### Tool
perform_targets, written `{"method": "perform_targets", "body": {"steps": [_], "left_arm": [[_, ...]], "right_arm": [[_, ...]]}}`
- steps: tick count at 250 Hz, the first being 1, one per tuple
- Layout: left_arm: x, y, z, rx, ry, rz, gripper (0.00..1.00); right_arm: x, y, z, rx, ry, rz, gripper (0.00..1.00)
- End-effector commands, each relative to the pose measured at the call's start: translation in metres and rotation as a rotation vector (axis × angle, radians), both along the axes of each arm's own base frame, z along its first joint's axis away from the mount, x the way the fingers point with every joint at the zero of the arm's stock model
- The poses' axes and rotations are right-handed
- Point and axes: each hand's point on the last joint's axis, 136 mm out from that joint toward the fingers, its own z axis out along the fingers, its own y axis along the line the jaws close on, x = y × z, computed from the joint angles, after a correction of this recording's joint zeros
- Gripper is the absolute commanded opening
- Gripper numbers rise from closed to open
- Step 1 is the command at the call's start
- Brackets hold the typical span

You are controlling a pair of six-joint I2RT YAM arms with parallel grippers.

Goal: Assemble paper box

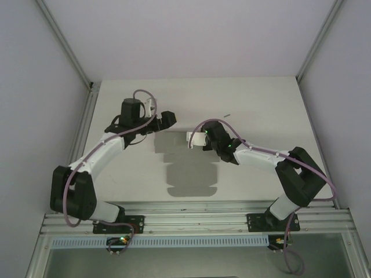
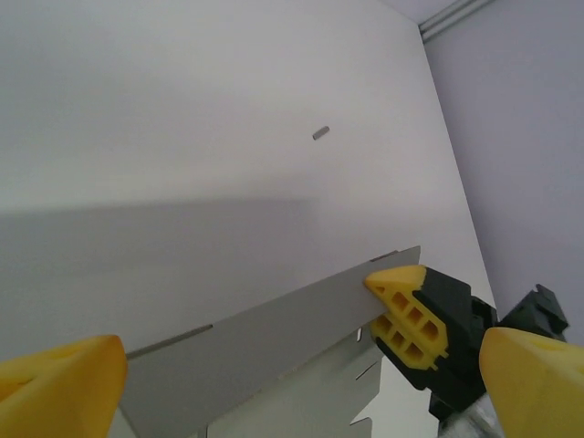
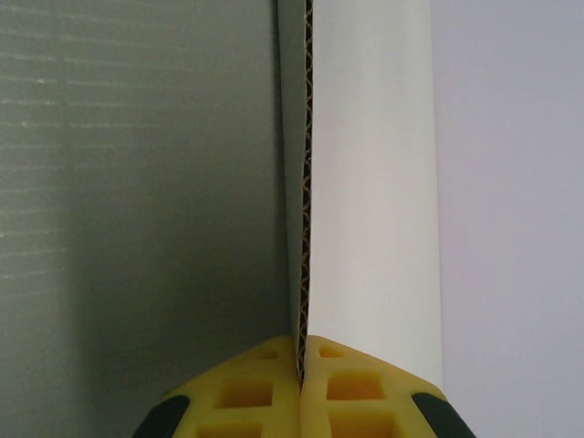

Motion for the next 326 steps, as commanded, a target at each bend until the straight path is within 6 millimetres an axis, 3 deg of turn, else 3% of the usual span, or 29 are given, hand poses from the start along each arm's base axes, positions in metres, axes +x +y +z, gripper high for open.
{"method": "perform_targets", "body": {"steps": [1, 55, 94, 98, 115, 183, 258, 326], "left_arm": [[-0.002, -0.016, 0.009, -0.066, 0.010, -0.069, 1.00], [-0.013, -0.037, 0.008, -0.149, 0.035, -0.147, 1.00], [-0.017, -0.043, 0.009, -0.172, 0.042, -0.176, 1.00], [-0.025, -0.051, 0.009, -0.173, 0.047, -0.200, 1.00], [-0.029, -0.055, 0.008, -0.176, 0.067, -0.206, 1.00], [-0.033, -0.055, 0.003, -0.160, 0.091, -0.120, 1.00], [-0.039, -0.016, 0.003, 0.075, 0.033, -0.010, 1.00], [-0.044, -0.034, 0.013, -0.027, 0.029, -0.093, 0.96]], "right_arm": [[0.004, 0.001, 0.034, 0.047, -0.065, -0.023, 0.00], [0.005, 0.001, 0.047, 0.103, -0.074, -0.057, 0.00], [0.012, -0.004, 0.046, 0.089, -0.077, -0.112, 0.00], [0.013, -0.005, 0.047, 0.090, -0.084, -0.121, 0.00], [0.017, -0.008, 0.050, 0.104, -0.098, -0.155, 0.00], [0.022, -0.014, 0.058, 0.183, -0.082, -0.261, 0.00], [0.015, -0.020, 0.049, 0.155, -0.067, -0.255, 0.00], [0.012, -0.015, 0.052, 0.187, -0.052, -0.244, 0.00]]}}
